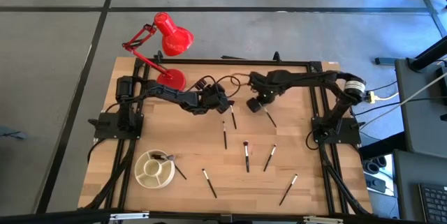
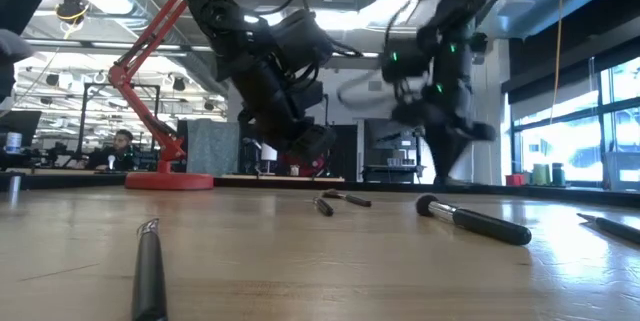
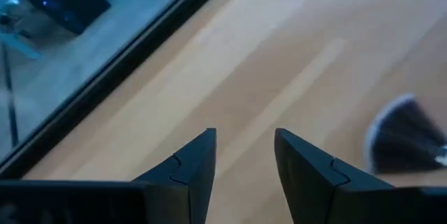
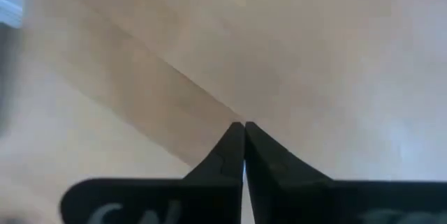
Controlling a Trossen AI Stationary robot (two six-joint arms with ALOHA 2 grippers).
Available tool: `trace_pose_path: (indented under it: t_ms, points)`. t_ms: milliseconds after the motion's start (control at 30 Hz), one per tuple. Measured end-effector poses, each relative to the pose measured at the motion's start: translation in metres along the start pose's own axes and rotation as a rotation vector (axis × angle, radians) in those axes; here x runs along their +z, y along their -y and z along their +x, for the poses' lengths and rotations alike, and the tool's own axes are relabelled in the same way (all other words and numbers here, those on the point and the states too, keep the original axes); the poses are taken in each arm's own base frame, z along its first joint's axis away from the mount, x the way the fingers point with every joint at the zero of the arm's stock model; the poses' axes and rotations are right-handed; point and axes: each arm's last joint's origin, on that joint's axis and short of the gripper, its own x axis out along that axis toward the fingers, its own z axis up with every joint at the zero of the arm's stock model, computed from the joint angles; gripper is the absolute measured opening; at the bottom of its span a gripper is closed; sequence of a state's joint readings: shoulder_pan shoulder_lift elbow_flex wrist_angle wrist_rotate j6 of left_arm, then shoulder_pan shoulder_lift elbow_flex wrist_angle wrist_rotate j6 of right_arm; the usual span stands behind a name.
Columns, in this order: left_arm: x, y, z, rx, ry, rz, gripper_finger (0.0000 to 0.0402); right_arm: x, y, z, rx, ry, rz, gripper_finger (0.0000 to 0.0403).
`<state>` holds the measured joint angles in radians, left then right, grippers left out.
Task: Put items in baskets/containers
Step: Put the black eyeshadow brush into the white organizer bin
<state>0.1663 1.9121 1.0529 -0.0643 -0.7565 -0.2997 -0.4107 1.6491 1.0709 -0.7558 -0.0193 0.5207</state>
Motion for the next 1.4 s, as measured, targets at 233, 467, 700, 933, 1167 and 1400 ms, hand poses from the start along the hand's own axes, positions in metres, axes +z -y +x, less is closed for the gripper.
trace_pose_path:
  t_ms: [233,467,700,933,1167,1400]
  points:
    - [-0.022,-0.012,0.013,0.019,-0.043,0.001,0.0143,0.029,-0.019,-0.063,0.148,0.448,-0.006,0.0002]
    - [-0.022,-0.038,0.014,-0.112,-0.099,-0.029,0.0143,0.025,-0.052,-0.072,0.223,0.846,-0.089,0.0002]
    - [0.011,-0.063,-0.004,-0.214,0.068,-0.038,0.0143,0.018,-0.054,-0.062,0.414,1.092,-0.091,0.0002]
    - [0.008,-0.068,-0.006,-0.183,0.042,0.024,0.0143,0.006,-0.065,-0.083,0.370,1.344,-0.468,0.0002]
    - [0.007,-0.081,0.005,-0.121,0.014,-0.027,0.0143,-0.024,-0.094,-0.081,0.506,1.341,-0.640,0.0002]
    - [0.005,-0.079,0.007,-0.121,0.012,-0.029,0.0143,-0.039,-0.112,-0.091,0.824,1.415,-0.856,0.0002]
